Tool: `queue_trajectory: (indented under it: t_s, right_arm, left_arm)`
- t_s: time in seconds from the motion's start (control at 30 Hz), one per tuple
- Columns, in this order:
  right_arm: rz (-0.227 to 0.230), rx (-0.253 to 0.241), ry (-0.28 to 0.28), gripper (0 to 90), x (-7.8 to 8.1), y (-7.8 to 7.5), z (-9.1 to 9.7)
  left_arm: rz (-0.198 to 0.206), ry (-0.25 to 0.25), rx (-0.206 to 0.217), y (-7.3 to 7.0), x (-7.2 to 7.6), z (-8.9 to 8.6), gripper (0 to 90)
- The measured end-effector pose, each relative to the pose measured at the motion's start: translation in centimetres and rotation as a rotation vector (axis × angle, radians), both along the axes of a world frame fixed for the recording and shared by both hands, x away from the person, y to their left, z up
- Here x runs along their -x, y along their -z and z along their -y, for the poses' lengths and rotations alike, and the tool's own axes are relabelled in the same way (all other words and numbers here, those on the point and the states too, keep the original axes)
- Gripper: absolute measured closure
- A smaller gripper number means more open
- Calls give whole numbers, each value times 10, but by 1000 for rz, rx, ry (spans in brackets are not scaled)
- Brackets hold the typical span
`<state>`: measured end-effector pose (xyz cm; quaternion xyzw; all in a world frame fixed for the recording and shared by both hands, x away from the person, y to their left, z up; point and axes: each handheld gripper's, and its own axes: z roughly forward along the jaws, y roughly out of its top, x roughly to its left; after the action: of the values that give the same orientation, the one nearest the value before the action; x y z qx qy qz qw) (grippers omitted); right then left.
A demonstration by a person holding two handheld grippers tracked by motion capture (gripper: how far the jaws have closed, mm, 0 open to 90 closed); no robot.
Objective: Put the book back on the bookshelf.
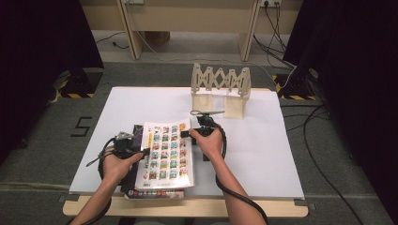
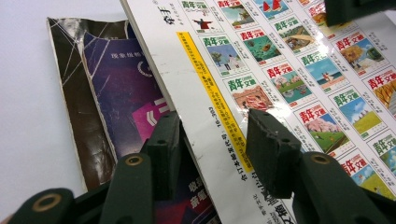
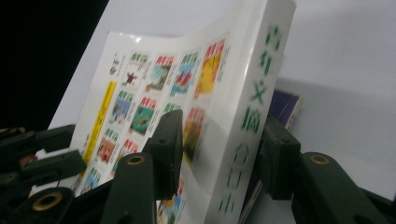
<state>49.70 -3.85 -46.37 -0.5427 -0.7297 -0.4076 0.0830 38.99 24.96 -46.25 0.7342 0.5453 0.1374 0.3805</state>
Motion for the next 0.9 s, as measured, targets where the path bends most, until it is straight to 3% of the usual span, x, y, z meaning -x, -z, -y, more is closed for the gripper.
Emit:
queue_trajectory:
  t_s: [0.27, 0.37, 0.6, 0.73, 0.87, 0.9]
  right_arm:
    - [-1, -11, 2, 497, -13, 9, 1]
    - [4, 10, 4, 478, -13, 7, -2]
    - [-11, -14, 21, 478, -18, 9, -1]
    - [-9, -22, 24, 473, -22, 11, -1]
    - [-6, -48, 27, 542, -22, 11, 1]
    - [30, -48, 22, 611, -19, 3, 0]
  left_arm:
    - [-5, 3, -10, -2, -5, 1, 553]
    - [-2, -10, -16, -5, -16, 1, 569]
    - [-5, -32, -20, -6, -38, 3, 568]
    - [-12, -31, -46, -8, -48, 5, 579]
    - [-8, -27, -63, -8, -48, 6, 583]
    - [-6, -29, -69, -8, -48, 6, 587]
